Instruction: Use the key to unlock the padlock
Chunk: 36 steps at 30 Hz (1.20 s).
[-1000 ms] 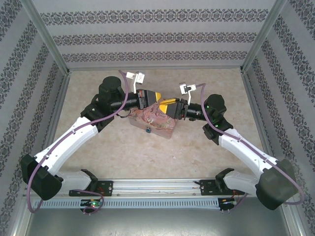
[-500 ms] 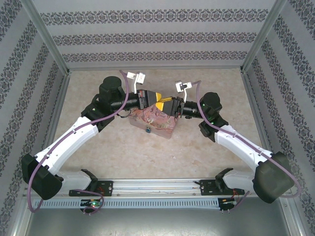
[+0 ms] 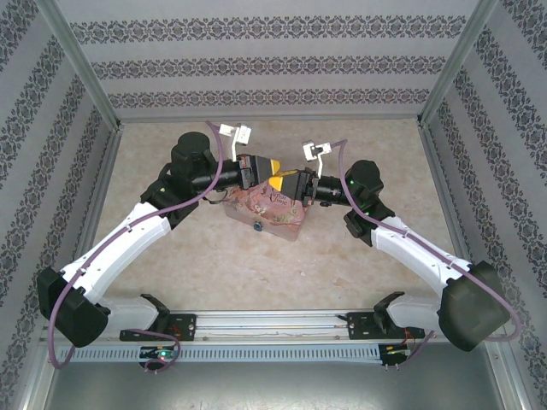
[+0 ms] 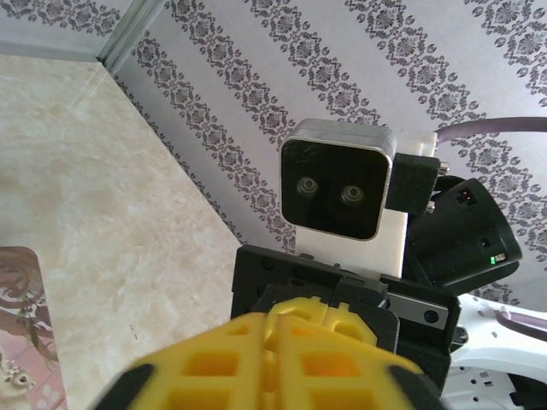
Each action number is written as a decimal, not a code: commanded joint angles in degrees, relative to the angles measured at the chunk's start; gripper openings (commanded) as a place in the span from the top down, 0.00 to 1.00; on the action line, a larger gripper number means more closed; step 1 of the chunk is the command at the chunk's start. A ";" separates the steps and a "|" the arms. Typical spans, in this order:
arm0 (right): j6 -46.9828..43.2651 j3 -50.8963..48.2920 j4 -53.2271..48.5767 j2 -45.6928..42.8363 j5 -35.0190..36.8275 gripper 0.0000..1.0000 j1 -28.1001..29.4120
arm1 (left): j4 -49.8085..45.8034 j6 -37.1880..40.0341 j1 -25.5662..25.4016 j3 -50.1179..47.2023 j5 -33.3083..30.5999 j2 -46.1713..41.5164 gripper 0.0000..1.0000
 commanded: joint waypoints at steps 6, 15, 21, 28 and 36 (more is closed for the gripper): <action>-3.15 -1.95 -2.14 -1.60 2.34 1.00 -0.94 | -0.84 2.38 2.00 -2.27 -3.03 -4.87 0.57; -9.66 -5.60 -14.10 -2.73 6.44 1.00 -2.27 | -6.12 6.37 3.94 -8.71 -17.99 -13.65 0.38; -13.38 -7.97 -20.78 -2.84 11.15 1.00 -2.29 | -8.64 6.99 4.03 -17.14 -28.00 -20.34 0.35; -16.05 -10.17 -25.75 -1.92 16.16 1.00 -2.60 | -10.03 3.34 3.99 -28.66 -35.96 -26.39 0.27; -13.97 -9.48 -25.68 4.22 17.36 1.00 -3.64 | -4.78 6.98 4.00 -37.04 -35.88 -23.93 0.24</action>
